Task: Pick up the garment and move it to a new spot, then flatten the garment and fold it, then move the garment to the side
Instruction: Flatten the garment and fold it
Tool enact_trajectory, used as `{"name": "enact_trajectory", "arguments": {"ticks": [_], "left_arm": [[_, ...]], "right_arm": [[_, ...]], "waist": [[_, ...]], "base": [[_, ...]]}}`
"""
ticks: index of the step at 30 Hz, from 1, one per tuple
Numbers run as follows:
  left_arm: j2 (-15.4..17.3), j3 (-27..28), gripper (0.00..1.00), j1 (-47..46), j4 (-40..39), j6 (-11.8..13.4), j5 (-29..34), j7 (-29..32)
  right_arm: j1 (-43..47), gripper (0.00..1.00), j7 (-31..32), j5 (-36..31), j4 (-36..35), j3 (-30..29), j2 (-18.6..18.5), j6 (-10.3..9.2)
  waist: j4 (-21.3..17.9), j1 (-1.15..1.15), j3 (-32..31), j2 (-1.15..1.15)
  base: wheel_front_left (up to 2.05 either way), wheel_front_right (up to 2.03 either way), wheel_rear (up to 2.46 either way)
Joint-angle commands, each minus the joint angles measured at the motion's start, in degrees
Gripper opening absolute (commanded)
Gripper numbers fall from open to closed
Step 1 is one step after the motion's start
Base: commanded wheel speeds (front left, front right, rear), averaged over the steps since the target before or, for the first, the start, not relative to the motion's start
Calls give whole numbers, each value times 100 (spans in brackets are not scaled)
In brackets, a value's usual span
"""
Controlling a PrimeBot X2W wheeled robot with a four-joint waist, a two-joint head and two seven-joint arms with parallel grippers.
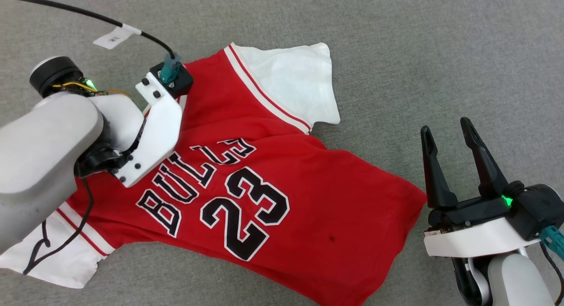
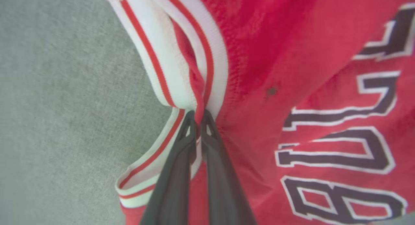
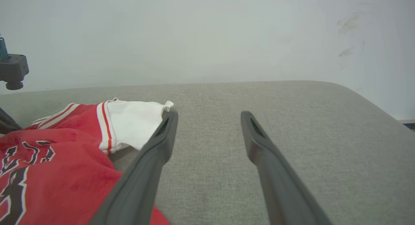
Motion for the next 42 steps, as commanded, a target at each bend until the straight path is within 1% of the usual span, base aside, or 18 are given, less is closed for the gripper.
{"name": "enact_trajectory", "arguments": {"ticks": [1,6,9,13,17,20,22,24,26,27,28,31,34,37,40,42], "left_arm": [[-88,-43,0,-17,-27,7,16,-173],[-212,-31,0,-271,-353,6,175,-503],[-438,-30,0,-326,-546,6,279,-616],[-892,-29,0,-325,-637,5,437,-755],[-1366,-30,0,-321,-534,6,558,-867],[-1672,-36,0,-111,-439,5,737,-779],[-1764,-31,0,58,-403,6,834,-635],[-1746,-26,0,214,-321,6,850,-562],[-1698,-27,0,316,-235,6,915,-643],[-1665,-32,31,370,-189,6,946,-704],[-1644,-31,100,374,-178,6,987,-843],[-1604,-29,100,206,-123,6,1022,-1341],[-1543,-26,100,-49,-67,6,876,-1836],[-1404,-29,100,-382,29,6,690,-2229],[-1202,-28,100,-761,233,6,582,-2449],[-1052,-32,100,-964,424,6,456,-2443]], "right_arm": [[18,100,-12,13,13,-4,30,-6],[67,100,-12,36,32,7,32,-6],[77,100,-12,57,35,20,32,-6],[106,100,-12,112,37,12,33,-6],[118,100,-12,180,34,-2,35,-6],[88,100,-12,224,33,11,36,-6],[73,100,-12,249,42,32,35,-6],[53,100,-12,276,52,44,35,-6],[40,100,-12,291,60,35,35,-6],[40,100,-12,289,65,18,35,-6],[46,100,-12,286,72,3,36,-6],[117,100,-12,266,83,-64,35,-6],[215,100,-12,236,80,-123,34,-6],[265,100,-12,216,79,-134,34,-6],[335,100,-12,193,59,-140,34,-6],[346,100,-12,182,43,-132,34,-6]], "waist": [[44,0,-92,0],[13,0,-247,0],[-82,0,-299,0],[-255,0,-303,0],[-439,0,-235,0],[-549,0,-158,0],[-603,0,-119,0],[-633,0,-102,0],[-645,0,-104,0],[-634,0,-119,0],[-613,0,-145,0],[-481,0,-277,0],[-303,0,-458,0],[-160,0,-625,0],[-56,0,-731,0],[-26,0,-754,0]], "base": [[0,0,0],[0,0,0],[0,0,0],[0,0,0],[0,0,0],[0,0,0],[0,0,0],[0,0,0],[0,0,0],[0,0,0],[0,0,0],[0,0,0],[0,0,0],[0,0,0],[0,0,0],[0,0,0]]}}
